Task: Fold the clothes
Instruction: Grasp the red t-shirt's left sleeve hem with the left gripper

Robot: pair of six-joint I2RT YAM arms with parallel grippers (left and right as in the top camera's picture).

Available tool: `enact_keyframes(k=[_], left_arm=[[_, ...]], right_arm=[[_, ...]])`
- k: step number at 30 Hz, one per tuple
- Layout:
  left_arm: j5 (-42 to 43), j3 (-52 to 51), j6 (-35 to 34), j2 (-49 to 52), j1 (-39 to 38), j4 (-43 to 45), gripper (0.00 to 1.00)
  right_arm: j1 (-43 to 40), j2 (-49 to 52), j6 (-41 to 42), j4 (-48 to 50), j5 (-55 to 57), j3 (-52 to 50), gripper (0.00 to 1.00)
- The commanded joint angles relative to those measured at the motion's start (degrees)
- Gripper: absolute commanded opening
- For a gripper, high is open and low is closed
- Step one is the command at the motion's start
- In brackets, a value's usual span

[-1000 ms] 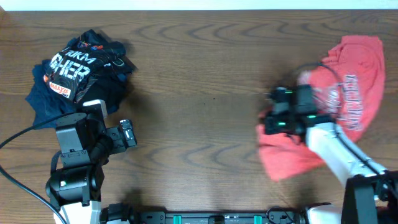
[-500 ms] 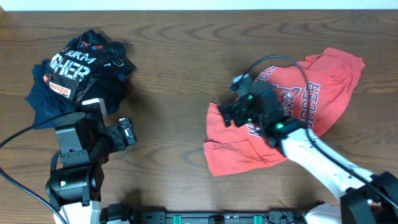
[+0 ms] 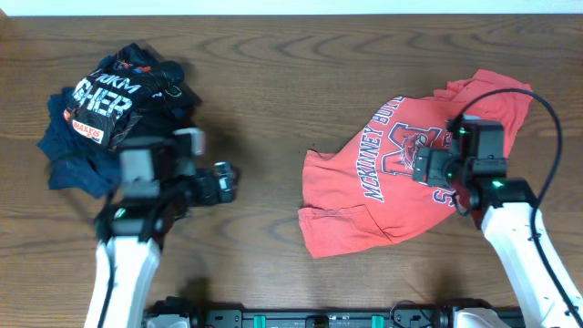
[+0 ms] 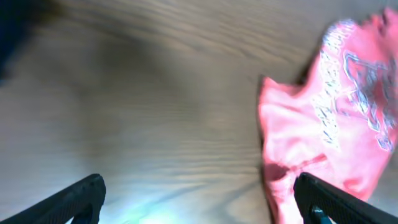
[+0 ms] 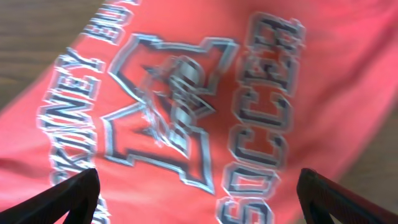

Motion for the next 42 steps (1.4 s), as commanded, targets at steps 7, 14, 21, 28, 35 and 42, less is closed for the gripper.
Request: enact_keyframes(k=[7,14,21,28,35,42], left_arm=[[2.0,1.1,-0.2,19.0,-15.0,17.6,0.98],[1.8,1.1,-3.6,32.7,-17.8,33.4,0.98],[2.3,1.1,-7.2,41.2,-19.5,42.1,0.98],[-2.7,1.1,-7.2,43.2,-24.7,45.0,0.92],[-6.0,1.1,-7.3,45.9,-29.3,50.0,0.76],[-5.9,1.1,-7.9,46.2,-30.9,54.5,0.06]], right_arm=[[-5.6,-0.7,3.6,-3.8,2.1,0.9,0.99],[-5.5,-0.7,3.6,-4.6,1.9,0.9,0.99],[-5.5,-0.7,3.6,-4.6,1.9,0.9,0.99],[-5.5,-0.7,3.6,-4.6,1.9,0.9,0.99],[-5.5,-0.7,3.7,-4.6,1.7,0.9,0.99],[-5.5,-0.7,3.6,-4.6,1.7,0.9,0.99]])
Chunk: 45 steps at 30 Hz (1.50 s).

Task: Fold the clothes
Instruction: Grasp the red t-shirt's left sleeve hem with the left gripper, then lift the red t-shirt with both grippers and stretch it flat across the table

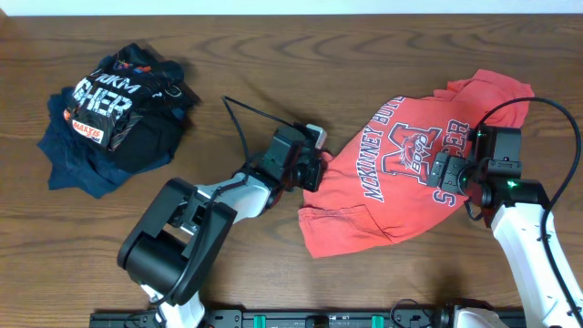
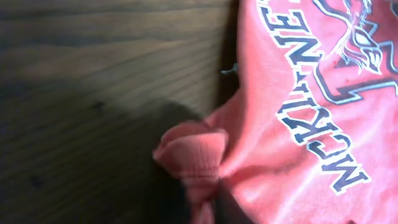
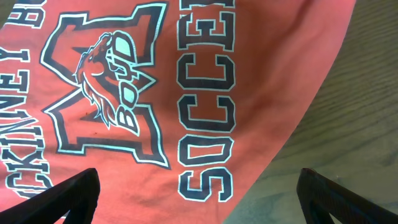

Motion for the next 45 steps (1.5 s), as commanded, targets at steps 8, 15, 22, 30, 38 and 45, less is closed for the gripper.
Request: enact_keyframes(k=[8,15,22,30,38,45], left_arm=[[-5.5,2.8,0.0,-11.3,6.9,0.5,0.05],[-5.9,17.2,-0.1,-18.9,16.5,-4.9,0.06],[1.5,23.5,0.0,-22.1,15.7,-42.6,0.06],[-2.4,23.2,0.5,-22.1,15.4,-83.5,0.06],[1.6,23.2,12.7,-27.1,12.8,-97.4,0.06],[0.9,23.1,13.5,-30.9,10.4,-97.3,0.06]], right_arm=[[-0.4,-0.6,1.7,0.3,0.2,0.9,0.99],[-0.4,-0.6,1.7,0.9,0.2,0.9,0.99],[-0.4,-0.6,1.7,0.8,0.2,0.9,0.99],[-0.4,-0.6,0.5,0.5,-4.8,0.9,0.99],[1.9,-0.6,-10.1,3.1,-21.4,0.9,0.91],[9.9,1.0,-11.1,11.4,-20.6,0.9,0.94]])
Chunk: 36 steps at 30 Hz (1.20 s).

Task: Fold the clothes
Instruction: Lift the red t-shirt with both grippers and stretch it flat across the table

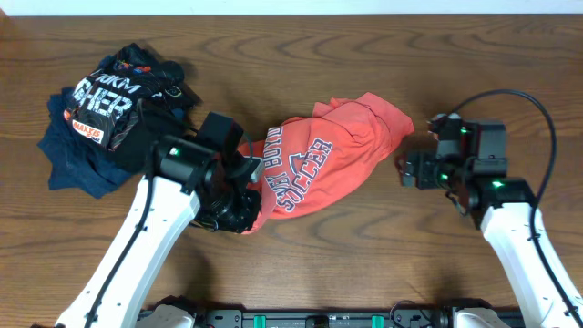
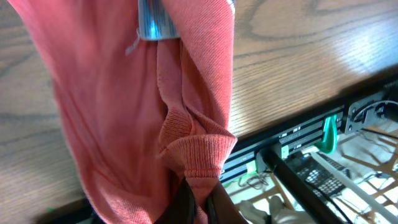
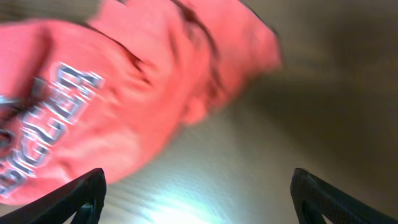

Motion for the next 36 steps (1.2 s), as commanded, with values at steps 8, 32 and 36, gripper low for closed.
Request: enact_keyframes(k=[8,32,36], left_arm=[[0.5,-0.2,1.5,0.3,-0.1,1.7,0.06],[-3.4,-0.1,0.6,0.3,0.4,12.3,0.06],[-16.0,0.7,-2.0,0.3,3.1,26.0,0.06]], right_arm=[[7.6,14.8,2.1,21.9,1.9,0.8,0.91],[4.0,18.9,6.9,26.8,8.0,6.6,0.01],[0.5,11.5,6.7,20.5,17.2,15.0,0.01]])
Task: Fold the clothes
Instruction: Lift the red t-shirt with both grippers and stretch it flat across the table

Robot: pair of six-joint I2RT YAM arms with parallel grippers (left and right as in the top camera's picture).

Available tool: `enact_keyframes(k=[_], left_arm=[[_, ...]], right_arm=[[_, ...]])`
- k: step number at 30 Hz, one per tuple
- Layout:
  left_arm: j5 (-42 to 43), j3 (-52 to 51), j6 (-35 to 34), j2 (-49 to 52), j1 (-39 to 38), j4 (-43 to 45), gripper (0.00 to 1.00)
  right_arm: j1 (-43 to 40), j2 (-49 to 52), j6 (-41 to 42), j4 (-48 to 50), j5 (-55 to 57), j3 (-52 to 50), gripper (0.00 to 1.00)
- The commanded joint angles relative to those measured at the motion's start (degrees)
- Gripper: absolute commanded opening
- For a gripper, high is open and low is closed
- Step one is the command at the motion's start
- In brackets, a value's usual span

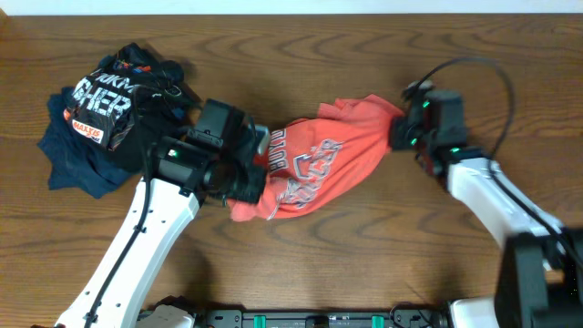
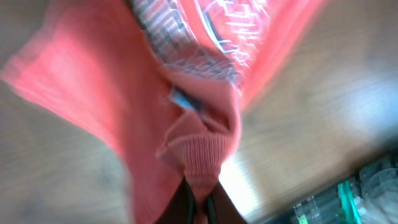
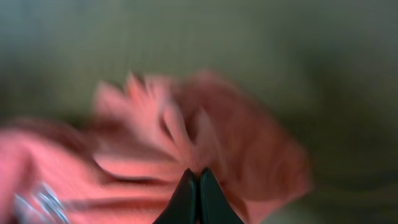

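A red T-shirt [image 1: 319,169] with grey-blue lettering lies bunched in the middle of the table, stretched between the two arms. My left gripper [image 1: 248,179] is shut on a ribbed edge at the shirt's left end; the left wrist view shows the red T-shirt's [image 2: 186,106] ribbed edge pinched between the left gripper's [image 2: 200,205] fingers. My right gripper [image 1: 402,133] is at the shirt's right end. In the blurred right wrist view, that gripper [image 3: 199,182] is shut with its tips pressed into the red cloth [image 3: 155,149].
A pile of dark clothes [image 1: 114,109], black and navy with white lettering, sits at the back left of the wooden table [image 1: 383,264]. The table's front edge with a black rail [image 1: 328,319] runs along the bottom.
My right gripper stood open, apart from the shirt's right end; now it is shut on that end. My left gripper still holds the shirt, a little farther back.
The shirt lay spread at the right, with both grippers open and the right one over it. Then my left gripper was shut on the shirt's left edge. Then the shirt was bunched mid-table in the left gripper, clear of the right. Now both grippers hold it.
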Motion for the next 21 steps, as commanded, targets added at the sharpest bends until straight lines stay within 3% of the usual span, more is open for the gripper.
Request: enact_keyframes(k=[1,3,7,12,21], left_arm=[[-11.7,1.4,-2.2,0.2,3.2,8.4,0.06],[-12.9,3.7,-2.2,0.2,6.3,16.5,0.06],[-12.8,10.8,-2.3,0.2,11.5,22.9,0.06],[-8.5,17.7,-2.9,0.1,14.6,22.1,0.06],[-3.4,18.0,-2.9,-0.1,14.6,14.6,0.06]], right_arm=[[-4.0,-7.3,-0.2,-2.1,9.6,8.8,0.01],[-6.6,-9.1,-0.9,-5.7,9.5,13.6,0.01],[-10.2,-9.9,-0.9,-12.1,9.4,20.0,0.01],[-12.0,-10.1,-1.4,-19.7,9.4,23.2,0.01],[-12.0,-10.1,-1.4,-26.1,9.4,23.2,0.01]])
